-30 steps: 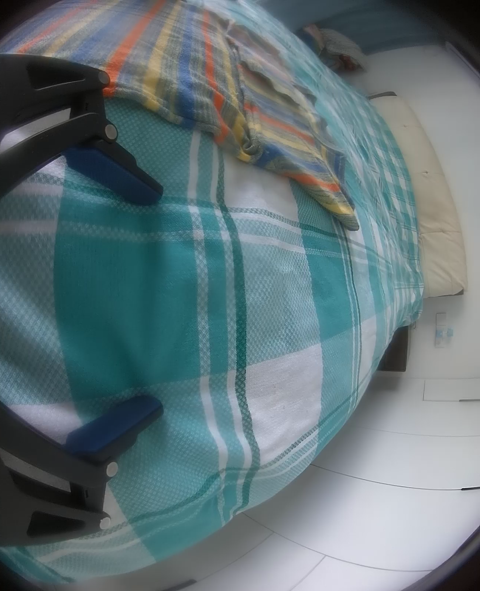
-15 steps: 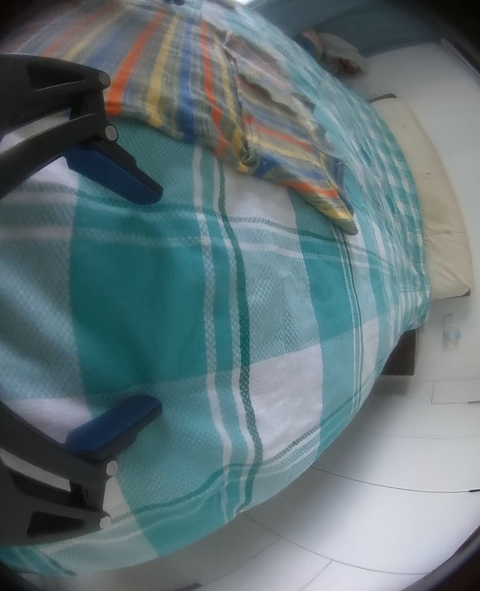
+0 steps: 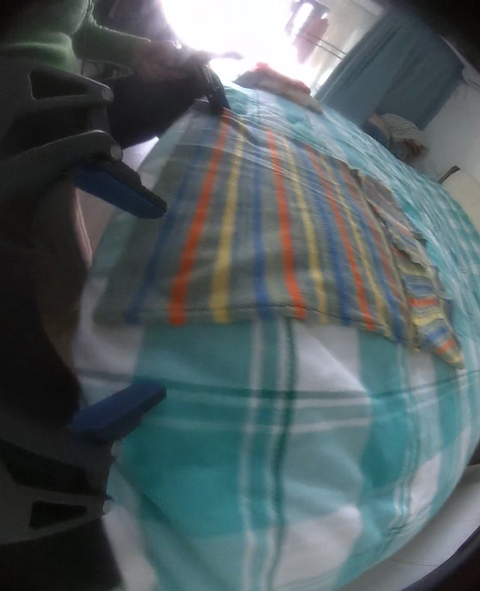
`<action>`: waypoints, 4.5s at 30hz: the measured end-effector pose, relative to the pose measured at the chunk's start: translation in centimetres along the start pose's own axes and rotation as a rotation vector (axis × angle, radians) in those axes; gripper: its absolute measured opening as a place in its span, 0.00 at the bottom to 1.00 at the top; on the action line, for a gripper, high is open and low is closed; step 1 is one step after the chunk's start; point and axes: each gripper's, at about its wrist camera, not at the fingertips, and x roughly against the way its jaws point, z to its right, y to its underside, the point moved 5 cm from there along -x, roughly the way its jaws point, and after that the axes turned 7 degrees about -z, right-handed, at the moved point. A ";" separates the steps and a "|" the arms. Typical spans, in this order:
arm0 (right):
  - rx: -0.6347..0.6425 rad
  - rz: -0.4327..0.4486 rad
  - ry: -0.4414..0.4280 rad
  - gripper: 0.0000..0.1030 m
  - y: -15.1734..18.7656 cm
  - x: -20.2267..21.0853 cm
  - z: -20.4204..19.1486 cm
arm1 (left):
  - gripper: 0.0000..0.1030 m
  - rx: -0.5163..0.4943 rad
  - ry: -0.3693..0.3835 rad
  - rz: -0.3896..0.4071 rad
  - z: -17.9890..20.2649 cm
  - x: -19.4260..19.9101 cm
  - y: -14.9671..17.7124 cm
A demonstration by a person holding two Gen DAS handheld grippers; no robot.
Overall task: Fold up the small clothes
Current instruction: 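Grasp the hem with the left gripper while the right gripper grasps the hem, fold toward collar, then open both grippers and release the folded hem, then move both grippers toward the edge of the folded sweater, then grasp the sweater edge with the left gripper while the right gripper grasps it, fold in half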
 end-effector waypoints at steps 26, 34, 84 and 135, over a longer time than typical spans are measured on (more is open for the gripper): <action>-0.043 0.472 -0.055 0.04 -31.0 7.9 1.1 | 0.04 0.237 0.259 0.264 -5.7 1.2 -29.5; -0.227 0.543 -0.049 0.23 -40.8 5.3 8.3 | 0.56 0.423 0.220 0.217 -9.2 -4.4 -38.3; -0.075 0.587 0.235 0.67 -14.9 5.2 5.9 | 0.91 0.045 -0.175 0.449 3.8 3.4 -17.3; -0.042 0.428 -0.026 0.72 -23.7 6.6 8.7 | 0.58 -0.656 -0.154 0.325 30.2 -11.7 -22.1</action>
